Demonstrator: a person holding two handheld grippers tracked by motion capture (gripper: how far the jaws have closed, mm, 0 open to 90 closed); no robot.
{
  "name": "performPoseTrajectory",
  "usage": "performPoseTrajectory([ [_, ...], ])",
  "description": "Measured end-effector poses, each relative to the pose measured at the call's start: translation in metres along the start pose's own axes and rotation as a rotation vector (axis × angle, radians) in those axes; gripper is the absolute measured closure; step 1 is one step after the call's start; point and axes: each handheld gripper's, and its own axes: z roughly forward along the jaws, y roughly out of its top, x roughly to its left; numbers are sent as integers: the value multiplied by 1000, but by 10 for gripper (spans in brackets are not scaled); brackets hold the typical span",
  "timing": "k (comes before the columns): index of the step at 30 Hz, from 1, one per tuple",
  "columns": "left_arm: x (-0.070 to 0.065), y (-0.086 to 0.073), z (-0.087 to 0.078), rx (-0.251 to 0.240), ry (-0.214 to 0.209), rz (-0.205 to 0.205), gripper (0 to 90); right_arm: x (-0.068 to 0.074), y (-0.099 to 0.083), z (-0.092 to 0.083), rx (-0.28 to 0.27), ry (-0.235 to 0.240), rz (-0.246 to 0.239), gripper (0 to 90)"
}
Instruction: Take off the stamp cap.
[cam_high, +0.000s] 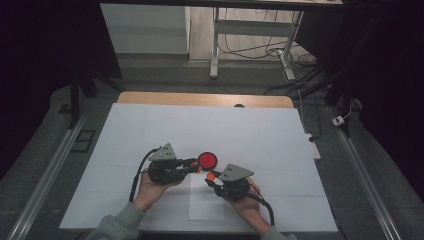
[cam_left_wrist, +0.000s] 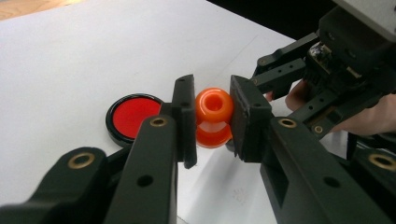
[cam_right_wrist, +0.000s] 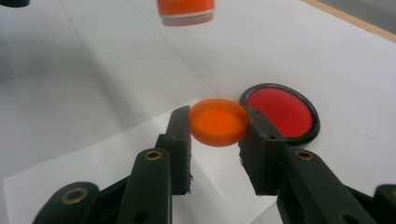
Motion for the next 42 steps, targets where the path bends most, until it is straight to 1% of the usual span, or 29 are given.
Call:
performPoseTrajectory([
  [5, 1, -1, -1, -5, 6, -3, 728, -6, -4, -7, -6, -21, 12, 650],
  [7, 1, -1, -1, -2, 8, -4, 728, -8, -6, -9, -15, -27, 24, 650],
  [11, 2, -2, 0, 1, 13, -3, 727, -13, -9, -15, -16, -42, 33, 650],
  [15, 3, -3, 1, 4, 20, -6, 727, -17, -12, -21, -14, -50, 38, 650],
  [20, 2, -4, 3, 14, 28, 0, 727, -21, -16, -28, -21, -61, 50, 650],
  [23, 2, -5, 4, 21, 29, 3, 727, -23, -19, -34, -25, -71, 54, 650],
  [27, 2, -6, 5, 34, 39, 13, 727, -27, -25, -43, -26, -89, 77, 650],
  [29, 2, -6, 5, 33, 41, 13, 727, -29, -28, -47, -28, -98, 87, 650],
  [30, 2, -6, 5, 33, 42, 15, 727, -30, -29, -49, -18, -109, 86, 650],
  [32, 2, -6, 5, 33, 42, 15, 727, -33, -32, -53, -26, -114, 91, 650],
  [33, 3, -6, 5, 32, 43, 13, 727, -34, -34, -56, -20, -124, 92, 650],
  [36, 4, -6, 5, 31, 43, 13, 727, -38, -38, -61, -29, -133, 103, 650],
  [41, 4, -6, 2, 25, 46, 13, 727, -41, -46, -71, -28, -154, 125, 650],
  [42, 4, -6, 2, 24, 46, 13, 727, -42, -48, -73, -23, -159, 122, 650],
])
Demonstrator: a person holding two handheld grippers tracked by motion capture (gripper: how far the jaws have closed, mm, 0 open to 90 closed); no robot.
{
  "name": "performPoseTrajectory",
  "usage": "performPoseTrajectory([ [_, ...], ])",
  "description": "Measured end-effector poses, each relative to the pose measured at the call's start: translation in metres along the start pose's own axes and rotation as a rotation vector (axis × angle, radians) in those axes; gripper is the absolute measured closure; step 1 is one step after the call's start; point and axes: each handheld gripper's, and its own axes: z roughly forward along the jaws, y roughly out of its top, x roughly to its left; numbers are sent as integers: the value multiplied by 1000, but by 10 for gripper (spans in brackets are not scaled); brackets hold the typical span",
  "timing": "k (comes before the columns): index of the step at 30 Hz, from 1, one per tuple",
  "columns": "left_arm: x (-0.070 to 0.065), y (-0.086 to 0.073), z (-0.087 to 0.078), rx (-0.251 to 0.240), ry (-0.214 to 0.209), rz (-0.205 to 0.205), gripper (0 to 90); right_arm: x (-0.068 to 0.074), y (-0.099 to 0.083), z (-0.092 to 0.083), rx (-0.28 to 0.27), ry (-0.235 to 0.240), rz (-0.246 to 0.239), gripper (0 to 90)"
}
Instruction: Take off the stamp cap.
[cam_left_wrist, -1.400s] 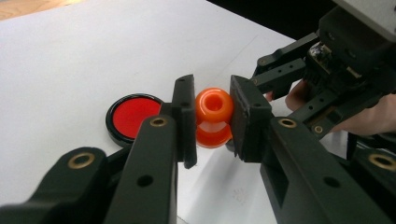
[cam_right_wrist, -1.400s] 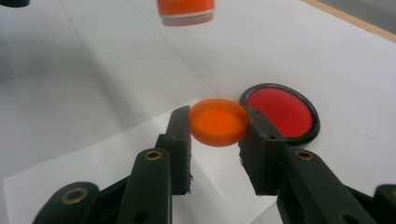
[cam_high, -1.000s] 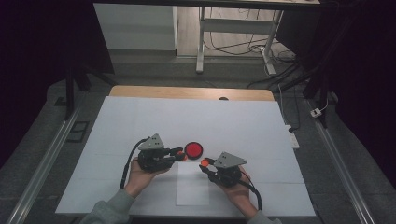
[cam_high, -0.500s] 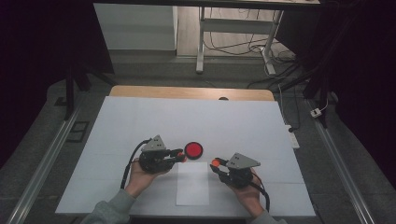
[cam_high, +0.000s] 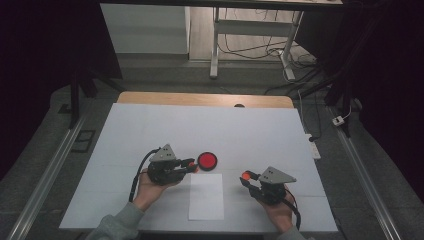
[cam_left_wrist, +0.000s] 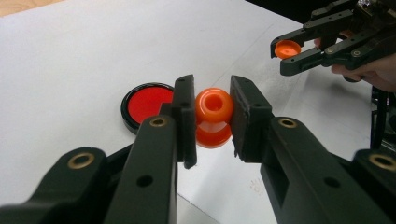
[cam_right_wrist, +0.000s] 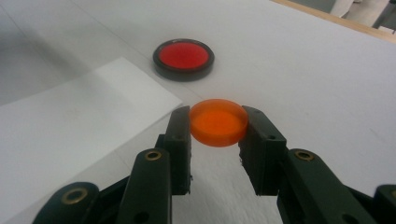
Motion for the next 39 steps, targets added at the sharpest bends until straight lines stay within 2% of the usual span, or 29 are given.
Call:
performPoseTrajectory([
  [9, 1, 1, 0, -2, -4, 4, 727, -10, -13, -19, -3, -44, 18, 649],
  [16, 1, 1, -1, -6, 1, 3, 727, -16, -20, -27, 3, -59, 19, 649],
  [39, 2, 5, -6, -17, 17, 13, 726, -15, -18, -24, 4, -52, 0, 648],
])
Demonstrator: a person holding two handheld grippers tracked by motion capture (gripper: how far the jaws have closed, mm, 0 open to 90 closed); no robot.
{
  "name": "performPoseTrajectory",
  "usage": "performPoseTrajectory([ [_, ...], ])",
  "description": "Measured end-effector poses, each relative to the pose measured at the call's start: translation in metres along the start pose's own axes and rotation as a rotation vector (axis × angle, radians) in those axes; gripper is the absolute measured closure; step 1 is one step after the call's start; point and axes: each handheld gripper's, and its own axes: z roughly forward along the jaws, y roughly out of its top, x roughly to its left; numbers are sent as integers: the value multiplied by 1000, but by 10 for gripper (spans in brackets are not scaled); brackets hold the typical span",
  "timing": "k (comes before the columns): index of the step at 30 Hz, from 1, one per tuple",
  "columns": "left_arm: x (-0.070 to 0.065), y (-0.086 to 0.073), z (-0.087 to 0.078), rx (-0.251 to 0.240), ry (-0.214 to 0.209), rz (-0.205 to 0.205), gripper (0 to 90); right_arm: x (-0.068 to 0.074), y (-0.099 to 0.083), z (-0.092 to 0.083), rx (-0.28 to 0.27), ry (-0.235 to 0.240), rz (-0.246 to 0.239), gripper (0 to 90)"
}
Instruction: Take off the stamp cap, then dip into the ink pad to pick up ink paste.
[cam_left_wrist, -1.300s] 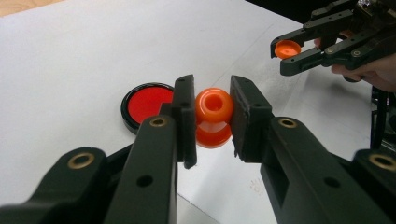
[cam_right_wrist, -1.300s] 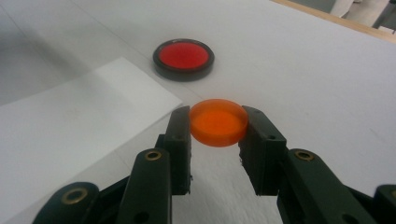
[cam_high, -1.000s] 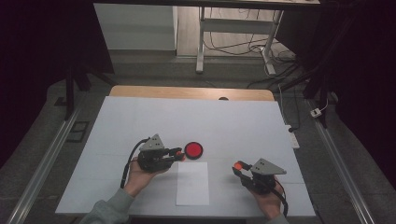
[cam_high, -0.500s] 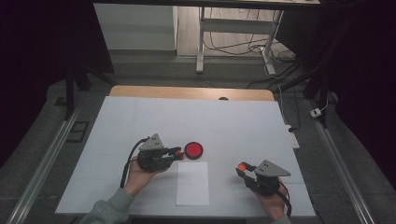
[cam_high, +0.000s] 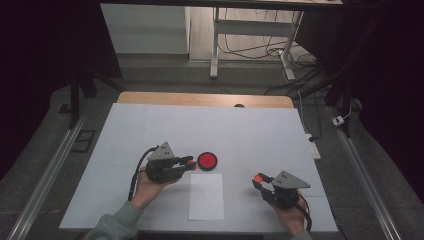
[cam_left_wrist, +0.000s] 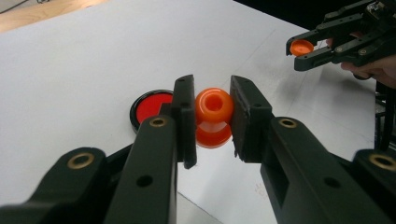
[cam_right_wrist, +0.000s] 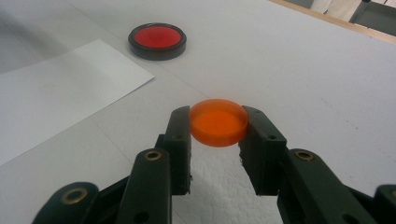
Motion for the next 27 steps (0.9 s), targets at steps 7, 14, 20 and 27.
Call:
performPoseTrajectory([
  [7, 1, 5, 0, -7, 4, 10, 726, -1, -1, -1, -3, -1, 0, 648],
  [14, 4, 11, 6, 2, 13, 26, 726, -3, -2, -1, -2, -7, 7, 648],
  [20, 11, 17, 15, 9, 15, 28, 726, -3, -2, -1, 3, -7, 8, 648],
  [27, 19, 32, 33, 21, 8, 43, 726, -2, -2, 1, 2, 0, 12, 648],
])
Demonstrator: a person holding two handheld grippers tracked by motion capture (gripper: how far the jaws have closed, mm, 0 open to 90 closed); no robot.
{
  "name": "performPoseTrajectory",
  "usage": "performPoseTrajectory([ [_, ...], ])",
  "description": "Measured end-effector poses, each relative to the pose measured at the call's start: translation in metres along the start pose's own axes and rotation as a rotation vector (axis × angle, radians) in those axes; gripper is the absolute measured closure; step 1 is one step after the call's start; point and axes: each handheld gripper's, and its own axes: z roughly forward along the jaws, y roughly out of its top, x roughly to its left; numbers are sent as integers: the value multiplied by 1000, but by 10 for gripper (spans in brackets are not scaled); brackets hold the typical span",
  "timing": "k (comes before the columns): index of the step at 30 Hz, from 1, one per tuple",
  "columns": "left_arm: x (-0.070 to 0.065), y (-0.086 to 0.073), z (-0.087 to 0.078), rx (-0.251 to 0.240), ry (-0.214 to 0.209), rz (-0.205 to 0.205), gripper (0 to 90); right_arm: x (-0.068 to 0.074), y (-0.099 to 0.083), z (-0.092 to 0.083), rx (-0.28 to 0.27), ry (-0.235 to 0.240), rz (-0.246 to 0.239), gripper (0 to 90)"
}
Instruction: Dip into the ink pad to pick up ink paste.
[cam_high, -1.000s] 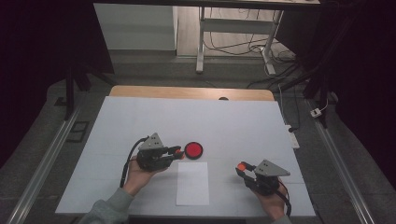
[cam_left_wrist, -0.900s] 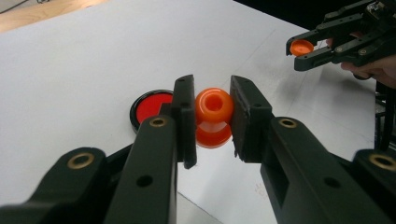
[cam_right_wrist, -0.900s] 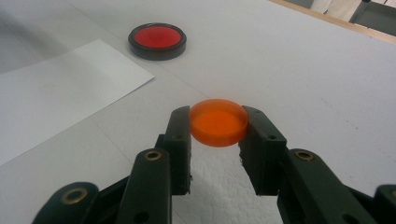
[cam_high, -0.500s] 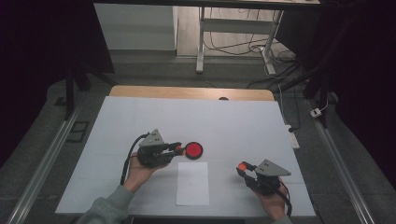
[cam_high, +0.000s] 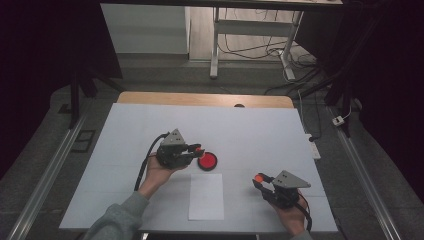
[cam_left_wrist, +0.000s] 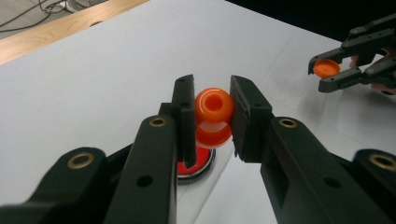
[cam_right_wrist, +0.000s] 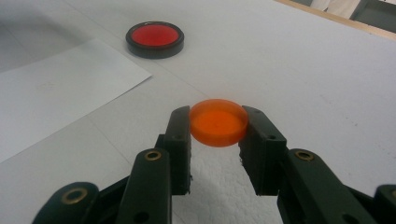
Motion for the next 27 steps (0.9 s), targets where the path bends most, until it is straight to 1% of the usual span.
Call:
performPoseTrajectory([
  [5, 2, -1, 11, 33, -7, 9, 725, -1, -1, 0, -1, -3, 0, 648],
  [12, 3, -3, 22, 59, -16, 12, 726, 1, 0, 0, -3, -1, -3, 648],
  [16, 6, -4, 27, 70, -13, 9, 725, 2, 1, 1, 2, 2, -7, 649],
  [19, 9, -6, 31, 77, -13, -1, 726, 1, 0, 1, 1, 4, -4, 648],
  [21, 10, -7, 35, 89, -9, -1, 726, 1, 1, 2, 0, 4, -2, 648],
  [23, 12, -8, 39, 106, 3, -3, 725, 0, 1, 2, -3, 3, -4, 648],
  [26, 15, -10, 44, 121, 2, -8, 726, 0, 2, 4, -1, 6, -6, 648],
  [27, 15, -10, 46, 125, 0, -8, 726, 0, 2, 4, 2, 0, -7, 648],
])
